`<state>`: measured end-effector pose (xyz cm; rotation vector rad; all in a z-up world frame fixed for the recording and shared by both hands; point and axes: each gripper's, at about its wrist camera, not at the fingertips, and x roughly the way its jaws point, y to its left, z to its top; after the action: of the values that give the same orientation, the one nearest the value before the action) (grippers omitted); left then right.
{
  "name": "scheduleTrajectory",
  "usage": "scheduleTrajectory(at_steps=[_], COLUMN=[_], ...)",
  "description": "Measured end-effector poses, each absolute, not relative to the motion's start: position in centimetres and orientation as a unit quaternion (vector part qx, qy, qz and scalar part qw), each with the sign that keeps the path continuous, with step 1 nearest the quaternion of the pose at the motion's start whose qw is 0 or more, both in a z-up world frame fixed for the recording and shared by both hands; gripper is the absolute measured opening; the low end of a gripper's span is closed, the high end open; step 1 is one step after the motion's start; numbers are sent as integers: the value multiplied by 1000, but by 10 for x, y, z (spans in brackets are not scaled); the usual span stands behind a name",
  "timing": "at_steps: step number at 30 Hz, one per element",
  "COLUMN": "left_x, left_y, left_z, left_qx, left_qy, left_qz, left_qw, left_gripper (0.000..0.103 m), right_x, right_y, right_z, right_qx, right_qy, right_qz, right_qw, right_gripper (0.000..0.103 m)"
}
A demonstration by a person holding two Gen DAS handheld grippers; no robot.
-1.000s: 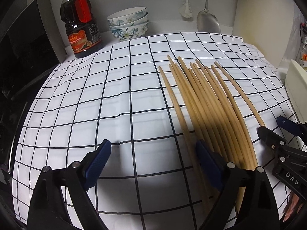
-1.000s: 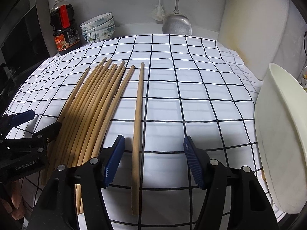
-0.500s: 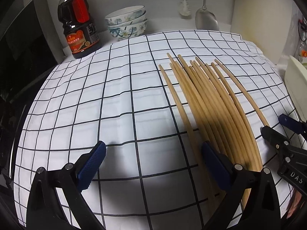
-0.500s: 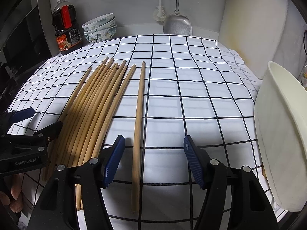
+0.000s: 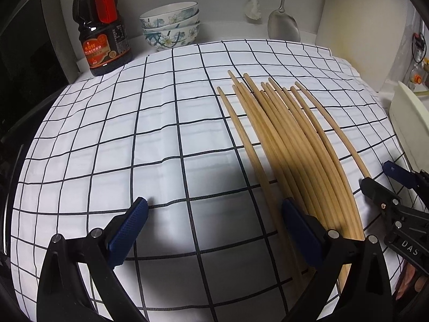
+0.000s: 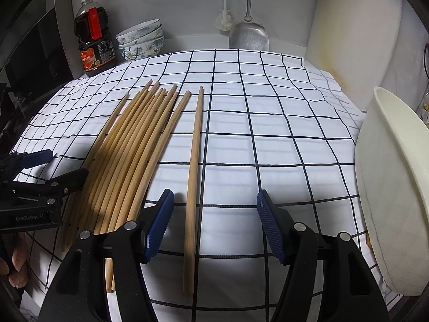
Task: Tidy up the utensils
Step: 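Close the right tool on one chopstick while the left tool grasps another, then carry the held chopsticks with both tools over the cream basin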
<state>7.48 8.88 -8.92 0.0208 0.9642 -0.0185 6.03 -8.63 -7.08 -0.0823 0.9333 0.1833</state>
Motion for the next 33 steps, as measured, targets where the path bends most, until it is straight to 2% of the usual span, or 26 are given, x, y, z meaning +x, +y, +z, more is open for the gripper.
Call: scheduleTrajectory(at_steps=[3, 4, 8, 9, 11, 13, 14, 15, 17, 25, 33], left_x=[76, 76, 71, 69, 66, 65, 64, 64, 64, 65, 60], left_y=[87, 87, 82, 78, 74, 69, 67, 66, 66, 76, 75], left_z=[-89, -89, -85, -84, -83, -82, -82, -82, -82, -79, -55], left_qx=[12, 9, 13, 14, 17, 21, 18, 16, 14, -26, -37], left_qy=[463, 462, 446, 443, 439, 436, 435, 435, 435, 442, 419], left_qz=[-7, -9, -18, -24, -32, -36, -44, -48, -49, -60, -66], left_qw=[886, 887, 895, 896, 898, 899, 899, 899, 899, 894, 905], left_gripper=[97, 93, 65, 60, 38, 26, 16, 11, 8, 8, 8], right_x=[60, 60, 59, 59, 58, 57, 56, 57, 58, 59, 52], right_y=[-86, -86, -84, -83, -80, -77, -77, -78, -82, -95, -101], right_z=[-71, -70, -70, -70, -69, -68, -68, -68, -68, -64, -35], right_qx=[-42, -43, -46, -48, -51, -54, -55, -55, -48, 7, 24], right_qy=[450, 450, 450, 450, 449, 448, 448, 448, 449, 454, 421], right_qz=[87, 87, 94, 98, 104, 109, 108, 106, 102, 107, 106], right_qw=[888, 888, 887, 886, 886, 886, 886, 886, 887, 884, 900], right_gripper=[62, 62, 59, 55, 48, 37, 28, 18, 7, 6, 6])
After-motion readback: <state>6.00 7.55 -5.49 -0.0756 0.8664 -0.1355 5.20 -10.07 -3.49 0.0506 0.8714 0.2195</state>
